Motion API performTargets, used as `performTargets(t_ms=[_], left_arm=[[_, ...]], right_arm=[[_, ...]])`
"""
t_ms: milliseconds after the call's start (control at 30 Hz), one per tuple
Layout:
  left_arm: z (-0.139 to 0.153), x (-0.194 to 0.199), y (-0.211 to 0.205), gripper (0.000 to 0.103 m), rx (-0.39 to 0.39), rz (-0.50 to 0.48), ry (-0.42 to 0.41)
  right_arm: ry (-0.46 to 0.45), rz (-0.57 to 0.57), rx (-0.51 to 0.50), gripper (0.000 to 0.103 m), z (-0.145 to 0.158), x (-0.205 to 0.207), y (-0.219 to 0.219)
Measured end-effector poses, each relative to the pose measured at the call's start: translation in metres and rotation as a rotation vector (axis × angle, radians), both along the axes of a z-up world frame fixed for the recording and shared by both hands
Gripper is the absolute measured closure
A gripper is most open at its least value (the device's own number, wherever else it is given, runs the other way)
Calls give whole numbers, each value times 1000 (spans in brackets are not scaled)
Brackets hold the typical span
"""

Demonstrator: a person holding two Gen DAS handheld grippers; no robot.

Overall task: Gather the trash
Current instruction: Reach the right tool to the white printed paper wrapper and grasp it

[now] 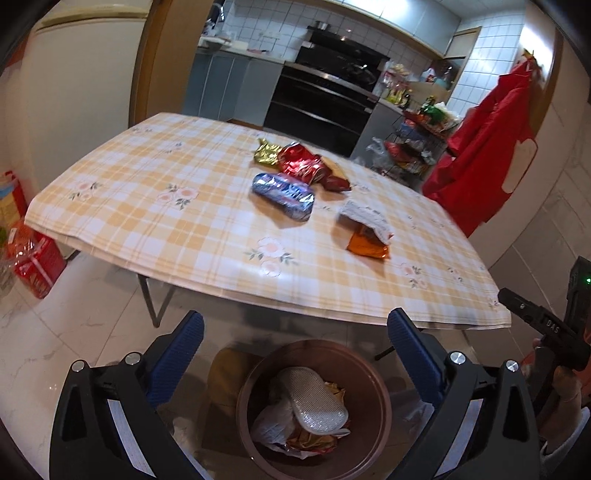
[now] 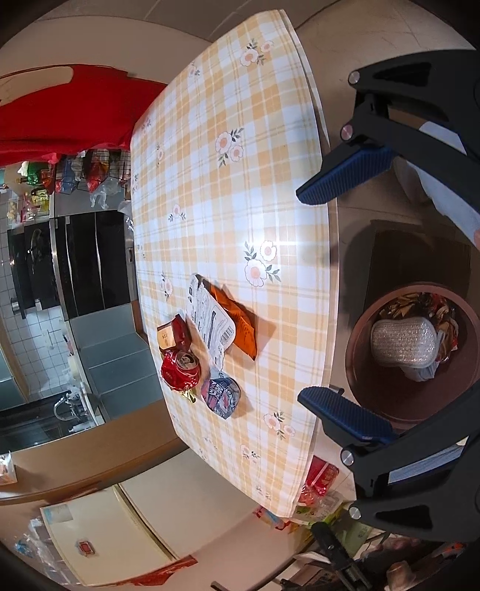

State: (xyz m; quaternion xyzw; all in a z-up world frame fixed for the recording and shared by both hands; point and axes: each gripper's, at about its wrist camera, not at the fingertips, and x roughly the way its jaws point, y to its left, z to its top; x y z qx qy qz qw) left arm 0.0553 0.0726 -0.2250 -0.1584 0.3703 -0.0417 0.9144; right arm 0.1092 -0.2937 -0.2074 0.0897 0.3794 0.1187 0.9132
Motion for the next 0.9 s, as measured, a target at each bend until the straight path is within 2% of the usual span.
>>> performTargets(t_ms=[233, 300, 400, 567, 800, 900], left_arm=[[-15, 8, 4, 6, 14, 10, 9], [-17, 11, 3, 6, 25, 7, 11], [-22, 17, 2, 6, 36, 1, 19], [-27, 31, 6, 6, 26, -4, 35], [-32, 62, 14, 6, 52, -11, 43], [-36, 80, 19, 6, 42, -4, 45]], right_arm=[[-1, 8, -9, 6, -12, 14, 7], [12, 28, 15, 6, -16, 21, 9], [35, 67, -3, 6, -20, 30, 17], [44, 103, -190, 6, -24, 53, 46], [-9, 210, -305, 6, -30, 100, 89], [1, 253, -353, 6, -42, 134, 114]])
